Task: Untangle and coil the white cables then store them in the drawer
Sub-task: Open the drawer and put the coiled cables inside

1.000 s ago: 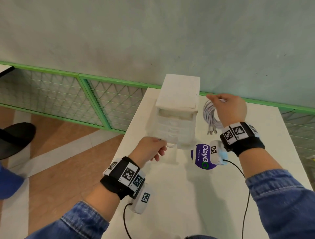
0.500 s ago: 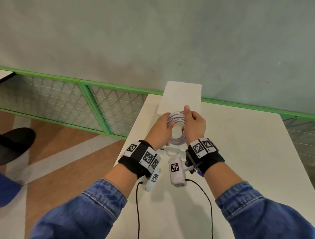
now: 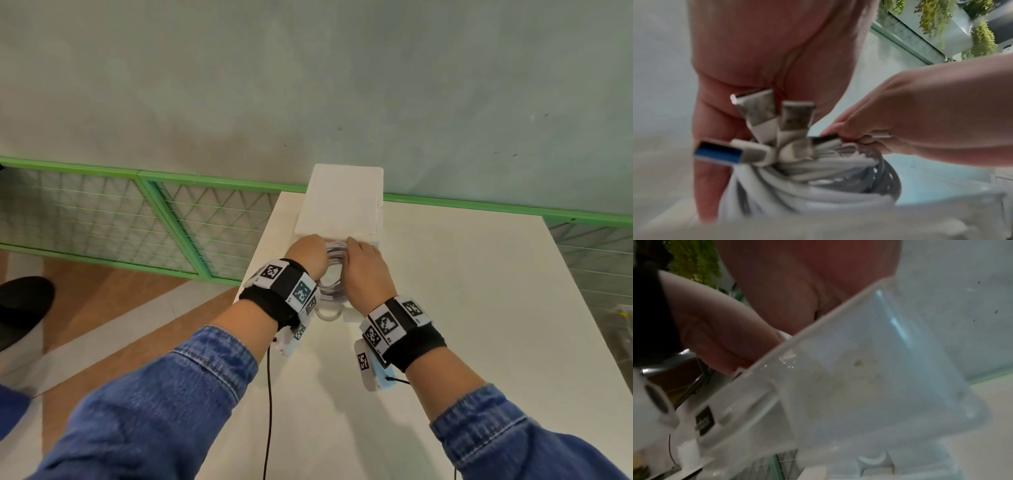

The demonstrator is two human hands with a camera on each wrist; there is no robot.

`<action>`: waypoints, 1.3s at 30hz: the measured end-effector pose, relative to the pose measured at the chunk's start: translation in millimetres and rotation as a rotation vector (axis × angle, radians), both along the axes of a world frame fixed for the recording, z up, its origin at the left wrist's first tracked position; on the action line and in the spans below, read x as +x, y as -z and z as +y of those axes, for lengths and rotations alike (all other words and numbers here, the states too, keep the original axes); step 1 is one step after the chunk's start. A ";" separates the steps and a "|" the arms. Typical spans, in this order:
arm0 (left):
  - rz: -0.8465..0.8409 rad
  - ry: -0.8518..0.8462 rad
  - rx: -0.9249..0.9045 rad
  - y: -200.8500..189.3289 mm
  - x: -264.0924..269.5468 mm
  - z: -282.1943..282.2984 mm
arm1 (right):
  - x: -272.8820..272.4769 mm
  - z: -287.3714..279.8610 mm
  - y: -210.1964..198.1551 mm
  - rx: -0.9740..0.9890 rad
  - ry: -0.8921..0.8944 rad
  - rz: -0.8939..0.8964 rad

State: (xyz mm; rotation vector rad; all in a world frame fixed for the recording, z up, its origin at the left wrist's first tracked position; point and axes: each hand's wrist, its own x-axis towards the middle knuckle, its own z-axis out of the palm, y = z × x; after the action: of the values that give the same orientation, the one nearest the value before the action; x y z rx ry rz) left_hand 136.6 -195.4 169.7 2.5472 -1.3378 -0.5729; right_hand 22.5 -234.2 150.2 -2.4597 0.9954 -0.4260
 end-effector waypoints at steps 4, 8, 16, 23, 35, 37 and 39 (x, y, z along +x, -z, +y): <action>-0.040 0.010 0.055 -3.0 -2.9 -3.2 | -6.5 1.6 9.7 -0.143 -0.034 0.086; -0.058 -0.020 0.062 -1.0 -2.9 -4.0 | -20.7 4.5 9.0 -0.148 -0.104 0.233; -0.017 -0.083 -0.099 -22.1 3.9 5.2 | -53.4 14.6 8.7 -0.202 -0.344 0.338; 0.034 -0.291 -0.286 -30.7 25.0 -0.9 | -50.1 11.1 20.5 -0.300 -0.352 0.404; 0.010 -0.051 0.136 -31.3 42.5 -4.1 | -45.7 3.7 21.3 -0.437 -0.300 0.396; -0.029 -0.018 0.149 -31.9 42.9 -4.1 | -40.6 0.0 19.6 -0.438 -0.299 0.403; -0.046 -0.006 0.140 -32.4 46.8 -5.0 | -36.6 -2.5 18.7 -0.443 -0.308 0.403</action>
State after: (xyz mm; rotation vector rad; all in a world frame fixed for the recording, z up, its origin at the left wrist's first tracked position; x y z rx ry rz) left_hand 183.3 -200.4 202.0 2.6896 -1.3492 -0.6316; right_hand -14.1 -236.7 131.5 -3.1242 0.6946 -0.0446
